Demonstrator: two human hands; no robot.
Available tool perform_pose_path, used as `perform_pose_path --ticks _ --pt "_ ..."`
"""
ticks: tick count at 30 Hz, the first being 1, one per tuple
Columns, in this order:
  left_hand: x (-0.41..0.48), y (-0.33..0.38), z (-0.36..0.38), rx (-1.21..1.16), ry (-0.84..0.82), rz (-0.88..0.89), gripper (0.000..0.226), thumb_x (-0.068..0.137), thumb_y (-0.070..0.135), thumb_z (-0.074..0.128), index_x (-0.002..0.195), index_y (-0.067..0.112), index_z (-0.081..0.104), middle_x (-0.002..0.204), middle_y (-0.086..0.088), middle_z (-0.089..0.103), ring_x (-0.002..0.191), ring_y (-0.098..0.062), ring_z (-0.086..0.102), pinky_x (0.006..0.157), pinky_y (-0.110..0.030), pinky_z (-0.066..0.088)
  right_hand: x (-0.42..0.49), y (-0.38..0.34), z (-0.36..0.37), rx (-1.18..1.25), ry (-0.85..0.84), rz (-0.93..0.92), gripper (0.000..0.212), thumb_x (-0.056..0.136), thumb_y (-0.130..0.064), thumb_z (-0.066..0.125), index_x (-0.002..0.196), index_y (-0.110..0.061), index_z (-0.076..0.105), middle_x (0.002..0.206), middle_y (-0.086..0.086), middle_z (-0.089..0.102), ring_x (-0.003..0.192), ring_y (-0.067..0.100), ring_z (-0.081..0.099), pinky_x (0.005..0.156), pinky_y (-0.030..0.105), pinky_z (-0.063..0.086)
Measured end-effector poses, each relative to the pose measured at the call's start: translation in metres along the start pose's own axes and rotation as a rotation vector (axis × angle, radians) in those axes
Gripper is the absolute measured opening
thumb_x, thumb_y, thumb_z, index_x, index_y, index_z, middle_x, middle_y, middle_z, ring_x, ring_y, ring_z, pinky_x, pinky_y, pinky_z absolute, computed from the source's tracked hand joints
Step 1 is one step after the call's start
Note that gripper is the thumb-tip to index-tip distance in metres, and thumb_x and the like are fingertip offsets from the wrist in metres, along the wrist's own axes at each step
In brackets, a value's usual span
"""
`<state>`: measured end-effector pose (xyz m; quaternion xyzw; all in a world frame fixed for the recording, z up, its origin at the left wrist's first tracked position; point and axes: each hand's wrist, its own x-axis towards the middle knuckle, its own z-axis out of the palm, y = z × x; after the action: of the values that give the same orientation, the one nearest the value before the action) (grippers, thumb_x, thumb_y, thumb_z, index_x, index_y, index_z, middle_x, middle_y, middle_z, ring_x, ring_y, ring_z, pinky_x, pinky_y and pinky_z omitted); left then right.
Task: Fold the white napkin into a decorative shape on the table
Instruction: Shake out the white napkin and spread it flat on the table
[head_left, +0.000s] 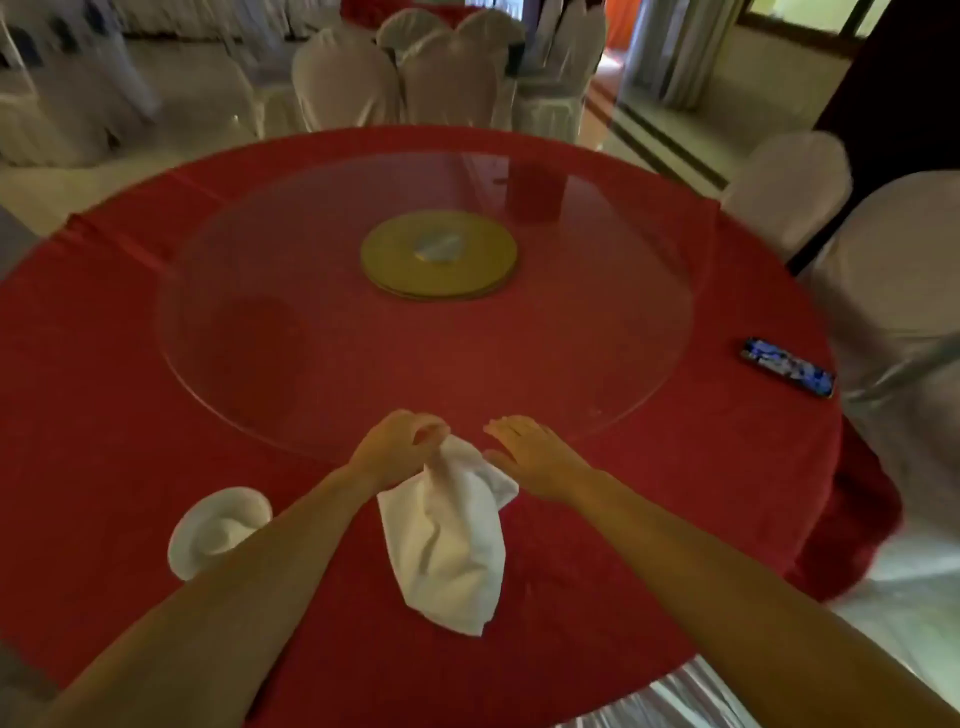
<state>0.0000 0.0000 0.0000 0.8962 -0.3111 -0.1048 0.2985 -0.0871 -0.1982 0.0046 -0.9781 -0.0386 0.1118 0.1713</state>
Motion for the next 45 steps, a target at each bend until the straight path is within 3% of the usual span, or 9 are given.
perform_pose_path --ticks 6,12,19,22,27,30,36,40,45 --pt "-0.019 -0.014 0.034 -0.240 0.011 -0.205 0.024 0.090 0.028 0.056 0.107 0.013 0.064 0.104 -0.001 0.067 0.093 -0.014 0.058 0.079 -0.024 0.041 0.003 -0.006 0.037 0.142 0.027 0.034 0.023 0.093 -0.026 0.047 0.094 -0.005 0.057 0.096 0.016 0.064 0.090 0.032 0.054 0.072 0.037 0.037" --pt "-0.003 0.012 0.025 -0.457 0.188 -0.281 0.008 0.087 0.014 0.051 0.080 0.012 0.053 0.072 0.004 0.050 0.066 -0.010 0.045 0.056 -0.019 0.036 0.020 -0.011 0.031 0.567 0.225 0.193 0.027 0.092 -0.016 0.046 0.066 -0.019 0.041 0.059 -0.004 0.048 0.053 0.013 0.043 0.051 0.030 0.032" --pt "0.020 0.061 -0.044 -0.458 0.286 -0.050 0.018 0.093 0.020 0.049 0.097 0.020 0.066 0.092 0.009 0.066 0.084 0.003 0.059 0.070 -0.008 0.043 0.032 -0.019 -0.039 0.889 0.130 0.276 0.050 0.090 -0.059 0.032 0.104 -0.025 0.067 0.108 -0.005 0.061 0.100 0.009 0.056 0.089 0.028 0.040" --pt "0.021 0.078 -0.072 -0.518 0.230 0.069 0.019 0.093 0.021 0.050 0.097 0.023 0.069 0.096 0.015 0.068 0.088 0.012 0.059 0.073 -0.002 0.042 0.030 -0.019 -0.071 0.818 0.055 0.126 0.031 0.091 -0.034 0.038 0.096 -0.037 0.068 0.101 -0.012 0.069 0.094 0.007 0.063 0.079 0.026 0.045" --pt "0.023 0.098 -0.116 -0.546 0.098 0.165 0.022 0.093 0.018 0.050 0.094 0.029 0.069 0.084 0.018 0.069 0.085 0.004 0.063 0.074 -0.009 0.048 0.015 -0.031 -0.114 0.732 -0.070 -0.077 0.045 0.086 -0.015 0.046 0.107 -0.054 0.056 0.094 -0.027 0.067 0.090 -0.010 0.061 0.071 0.011 0.049" --pt "0.028 0.113 -0.140 -0.506 0.052 0.251 0.031 0.093 0.008 0.045 0.088 0.029 0.067 0.090 0.016 0.067 0.087 0.006 0.061 0.077 -0.007 0.045 0.020 -0.034 -0.127 0.807 -0.065 -0.139 0.049 0.091 0.002 0.041 0.124 -0.033 0.052 0.100 -0.024 0.061 0.093 -0.007 0.059 0.080 0.013 0.047" --pt "0.040 0.123 -0.167 -0.713 0.110 0.232 0.034 0.090 -0.001 0.041 0.076 0.020 0.064 0.089 0.005 0.063 0.088 -0.006 0.056 0.082 -0.022 0.040 0.016 -0.041 -0.162 0.797 0.018 -0.180 0.037 0.089 -0.008 0.054 0.090 -0.043 0.068 0.086 -0.025 0.070 0.085 -0.007 0.063 0.078 0.016 0.049" --pt "0.044 0.116 -0.170 -0.748 0.269 0.125 0.040 0.085 0.001 0.042 0.065 0.026 0.066 0.074 0.012 0.066 0.078 -0.003 0.057 0.073 -0.022 0.040 0.013 -0.031 -0.167 0.631 0.292 -0.065 0.031 0.087 -0.037 0.059 0.056 -0.036 0.058 0.056 -0.016 0.053 0.049 -0.006 0.043 0.048 0.008 0.035" --pt "0.049 0.100 -0.151 -0.367 0.421 0.004 0.028 0.083 0.004 0.049 0.079 0.026 0.065 0.075 0.006 0.060 0.066 0.002 0.052 0.060 -0.015 0.035 0.001 -0.026 -0.183 0.490 0.427 -0.014 0.034 0.092 -0.032 0.050 0.060 -0.020 0.047 0.057 -0.008 0.042 0.048 0.001 0.036 0.046 0.013 0.034"
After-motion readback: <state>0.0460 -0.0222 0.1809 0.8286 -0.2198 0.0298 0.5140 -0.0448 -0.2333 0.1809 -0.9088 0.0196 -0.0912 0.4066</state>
